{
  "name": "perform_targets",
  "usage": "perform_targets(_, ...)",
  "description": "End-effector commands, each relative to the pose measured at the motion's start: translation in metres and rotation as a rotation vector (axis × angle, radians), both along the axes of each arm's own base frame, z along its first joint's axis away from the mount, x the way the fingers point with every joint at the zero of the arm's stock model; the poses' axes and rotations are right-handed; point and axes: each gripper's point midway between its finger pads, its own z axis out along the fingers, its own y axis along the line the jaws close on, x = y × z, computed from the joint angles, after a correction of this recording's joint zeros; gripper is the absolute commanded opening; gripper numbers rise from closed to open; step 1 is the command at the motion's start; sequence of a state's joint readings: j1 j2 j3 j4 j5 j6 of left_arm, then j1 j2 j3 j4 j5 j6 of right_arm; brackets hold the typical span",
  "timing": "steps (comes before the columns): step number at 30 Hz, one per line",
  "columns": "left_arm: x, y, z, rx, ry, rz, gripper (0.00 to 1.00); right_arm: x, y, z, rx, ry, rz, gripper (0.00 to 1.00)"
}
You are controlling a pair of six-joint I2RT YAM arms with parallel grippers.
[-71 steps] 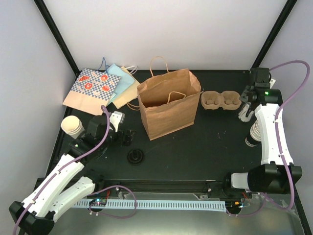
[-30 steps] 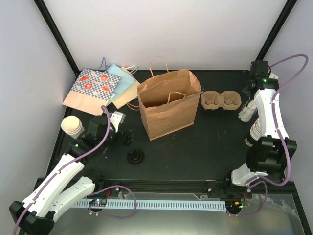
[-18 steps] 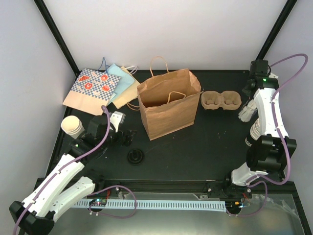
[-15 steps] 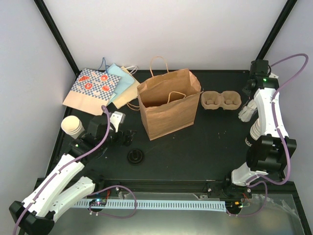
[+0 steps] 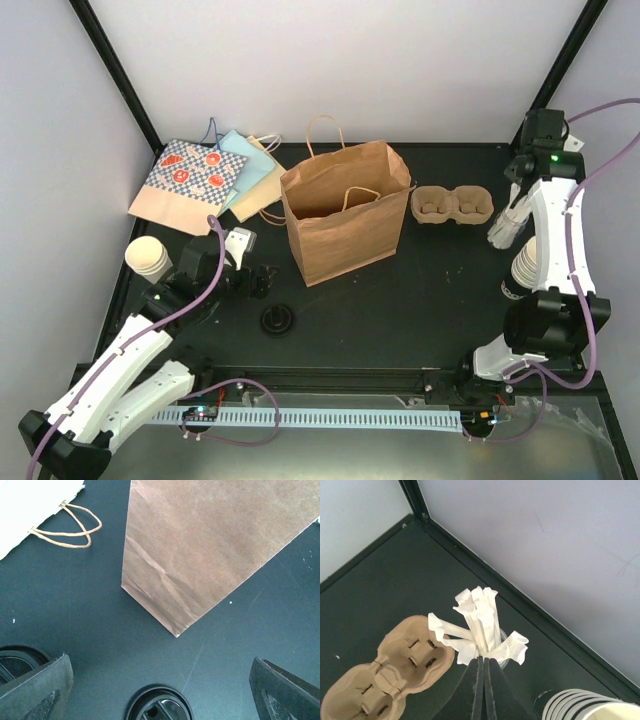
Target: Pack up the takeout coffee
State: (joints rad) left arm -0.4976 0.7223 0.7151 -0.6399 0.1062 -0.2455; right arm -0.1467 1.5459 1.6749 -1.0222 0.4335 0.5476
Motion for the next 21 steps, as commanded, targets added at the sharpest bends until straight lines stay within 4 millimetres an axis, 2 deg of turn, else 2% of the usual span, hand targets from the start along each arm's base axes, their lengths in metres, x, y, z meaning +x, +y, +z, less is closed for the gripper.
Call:
perform_targets(1,0.003,0.0,0.002,0.001,-0.012,-0.001,0.99,-0.015,-0.002,0.038,-0.021,-0.063,-0.009,0.01)
perform_targets(12,0.003,0.0,0.002,0.002,-0.01,-0.001,0.99,-0.051,0.02,0.115,0.005,-0.232,0.086,0.01)
perform_targets(21,0.003,0.0,0.001,0.005,-0.006,0.001,0.99,-0.083,0.054,0.182,0.045,-0.422,0.244,0.01)
